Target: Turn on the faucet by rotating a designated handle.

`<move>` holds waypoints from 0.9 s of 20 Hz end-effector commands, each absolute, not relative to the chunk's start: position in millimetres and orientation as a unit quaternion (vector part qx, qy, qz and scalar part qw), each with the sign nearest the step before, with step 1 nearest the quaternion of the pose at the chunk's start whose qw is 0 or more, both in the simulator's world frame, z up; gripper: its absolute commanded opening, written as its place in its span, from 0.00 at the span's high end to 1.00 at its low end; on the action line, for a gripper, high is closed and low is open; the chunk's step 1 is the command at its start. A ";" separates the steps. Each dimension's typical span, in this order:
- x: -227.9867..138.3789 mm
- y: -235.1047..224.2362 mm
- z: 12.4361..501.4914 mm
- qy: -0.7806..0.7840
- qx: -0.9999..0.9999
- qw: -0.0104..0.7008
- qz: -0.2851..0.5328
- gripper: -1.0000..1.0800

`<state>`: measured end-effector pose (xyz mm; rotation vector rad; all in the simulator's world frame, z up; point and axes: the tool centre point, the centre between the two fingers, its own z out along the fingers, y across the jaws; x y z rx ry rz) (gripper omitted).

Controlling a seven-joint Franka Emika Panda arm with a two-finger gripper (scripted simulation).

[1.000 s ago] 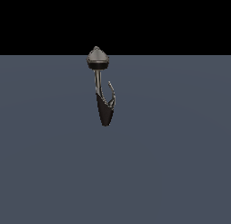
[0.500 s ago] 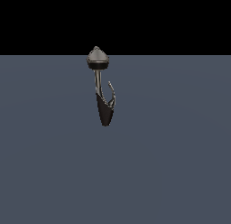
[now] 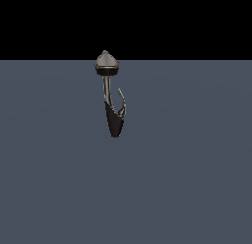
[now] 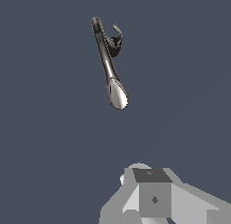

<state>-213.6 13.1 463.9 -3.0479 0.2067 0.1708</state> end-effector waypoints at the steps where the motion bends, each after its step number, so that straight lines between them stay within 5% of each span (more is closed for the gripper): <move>1: -198.5 16.8 458.5 0.090 -0.992 0.056 0.065 1.00; 18: -78.0 34.2 389.9 0.279 -0.936 0.160 0.144 1.00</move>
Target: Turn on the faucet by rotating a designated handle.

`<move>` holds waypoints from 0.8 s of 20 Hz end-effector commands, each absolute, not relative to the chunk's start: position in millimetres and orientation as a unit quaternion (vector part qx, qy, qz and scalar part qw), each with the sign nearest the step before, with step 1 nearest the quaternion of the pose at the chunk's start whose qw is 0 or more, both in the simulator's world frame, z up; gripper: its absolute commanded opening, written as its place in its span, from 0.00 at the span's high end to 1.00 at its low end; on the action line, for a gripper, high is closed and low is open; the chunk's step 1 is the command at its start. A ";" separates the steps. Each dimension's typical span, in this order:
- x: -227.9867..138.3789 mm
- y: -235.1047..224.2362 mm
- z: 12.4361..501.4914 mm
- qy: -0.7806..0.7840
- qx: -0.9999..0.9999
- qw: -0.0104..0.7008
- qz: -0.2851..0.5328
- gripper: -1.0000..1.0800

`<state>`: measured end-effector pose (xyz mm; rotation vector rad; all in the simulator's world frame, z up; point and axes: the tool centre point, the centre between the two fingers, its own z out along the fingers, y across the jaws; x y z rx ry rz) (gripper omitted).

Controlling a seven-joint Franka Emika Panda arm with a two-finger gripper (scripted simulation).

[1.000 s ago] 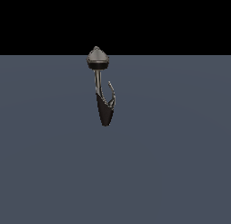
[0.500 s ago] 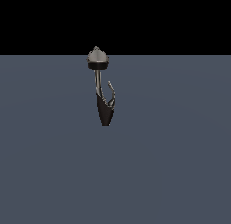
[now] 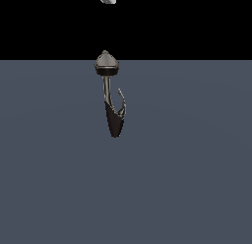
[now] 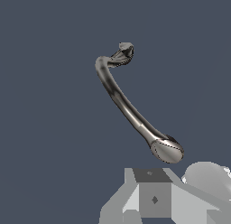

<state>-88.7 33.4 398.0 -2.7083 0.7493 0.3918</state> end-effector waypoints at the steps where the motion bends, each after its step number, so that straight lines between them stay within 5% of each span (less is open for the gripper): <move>1: -71.2 34.5 384.3 0.291 -0.930 0.165 0.149 1.00; 16: 21.3 31.1 280.0 0.468 -0.823 0.226 0.230 1.00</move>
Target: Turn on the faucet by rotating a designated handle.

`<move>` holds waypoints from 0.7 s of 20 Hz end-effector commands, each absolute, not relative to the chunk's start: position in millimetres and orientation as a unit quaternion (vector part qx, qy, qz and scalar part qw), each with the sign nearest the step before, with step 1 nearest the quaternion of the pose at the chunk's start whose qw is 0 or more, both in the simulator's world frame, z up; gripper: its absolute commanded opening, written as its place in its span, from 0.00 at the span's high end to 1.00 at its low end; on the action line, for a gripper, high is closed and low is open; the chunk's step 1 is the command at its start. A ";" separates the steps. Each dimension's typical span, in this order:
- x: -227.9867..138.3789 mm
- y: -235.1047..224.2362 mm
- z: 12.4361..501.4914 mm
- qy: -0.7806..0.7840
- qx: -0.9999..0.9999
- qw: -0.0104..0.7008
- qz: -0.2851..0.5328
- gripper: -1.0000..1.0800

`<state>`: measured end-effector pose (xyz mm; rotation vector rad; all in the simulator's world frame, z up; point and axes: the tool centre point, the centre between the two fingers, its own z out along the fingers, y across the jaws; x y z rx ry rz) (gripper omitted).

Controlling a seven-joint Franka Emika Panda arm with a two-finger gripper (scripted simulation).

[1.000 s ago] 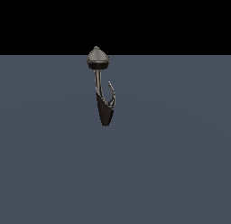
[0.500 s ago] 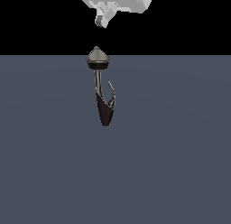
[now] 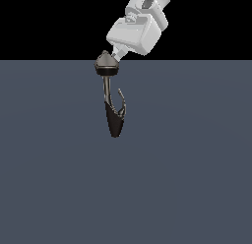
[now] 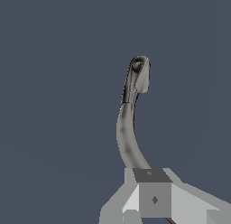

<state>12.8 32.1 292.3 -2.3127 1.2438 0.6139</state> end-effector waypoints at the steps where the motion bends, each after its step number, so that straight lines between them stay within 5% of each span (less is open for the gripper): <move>1: 26.5 30.3 271.7 0.480 -0.814 0.228 0.236 1.00; 14: 66.5 20.9 190.5 0.580 -0.722 0.247 0.284 1.00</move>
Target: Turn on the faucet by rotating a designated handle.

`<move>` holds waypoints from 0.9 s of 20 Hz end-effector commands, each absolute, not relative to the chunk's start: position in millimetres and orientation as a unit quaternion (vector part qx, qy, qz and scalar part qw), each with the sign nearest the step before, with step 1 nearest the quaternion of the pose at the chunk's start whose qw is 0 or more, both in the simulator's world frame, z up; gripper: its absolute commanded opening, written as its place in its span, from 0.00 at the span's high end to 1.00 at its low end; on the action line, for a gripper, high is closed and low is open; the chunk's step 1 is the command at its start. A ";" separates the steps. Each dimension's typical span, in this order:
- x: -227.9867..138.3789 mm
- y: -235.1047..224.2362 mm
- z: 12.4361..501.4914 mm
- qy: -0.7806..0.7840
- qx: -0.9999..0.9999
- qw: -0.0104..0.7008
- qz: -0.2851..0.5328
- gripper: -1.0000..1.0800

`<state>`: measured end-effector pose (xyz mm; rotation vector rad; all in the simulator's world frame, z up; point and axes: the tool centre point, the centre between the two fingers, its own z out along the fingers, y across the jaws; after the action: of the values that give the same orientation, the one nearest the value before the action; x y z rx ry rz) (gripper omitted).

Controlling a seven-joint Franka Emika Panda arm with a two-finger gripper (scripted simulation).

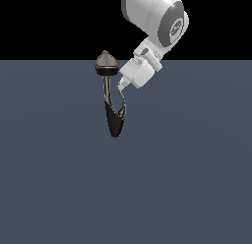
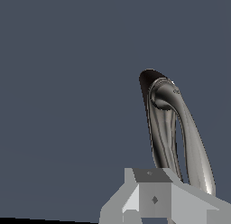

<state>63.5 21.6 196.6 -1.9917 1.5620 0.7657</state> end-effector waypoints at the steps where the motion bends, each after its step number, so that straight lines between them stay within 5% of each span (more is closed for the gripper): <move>1: 67.7 20.5 187.2 0.584 -0.719 0.248 0.286 1.00; 18: 52.1 20.6 182.3 0.593 -0.708 0.249 0.291 1.00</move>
<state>56.2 20.3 181.3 -1.9296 1.6161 0.7915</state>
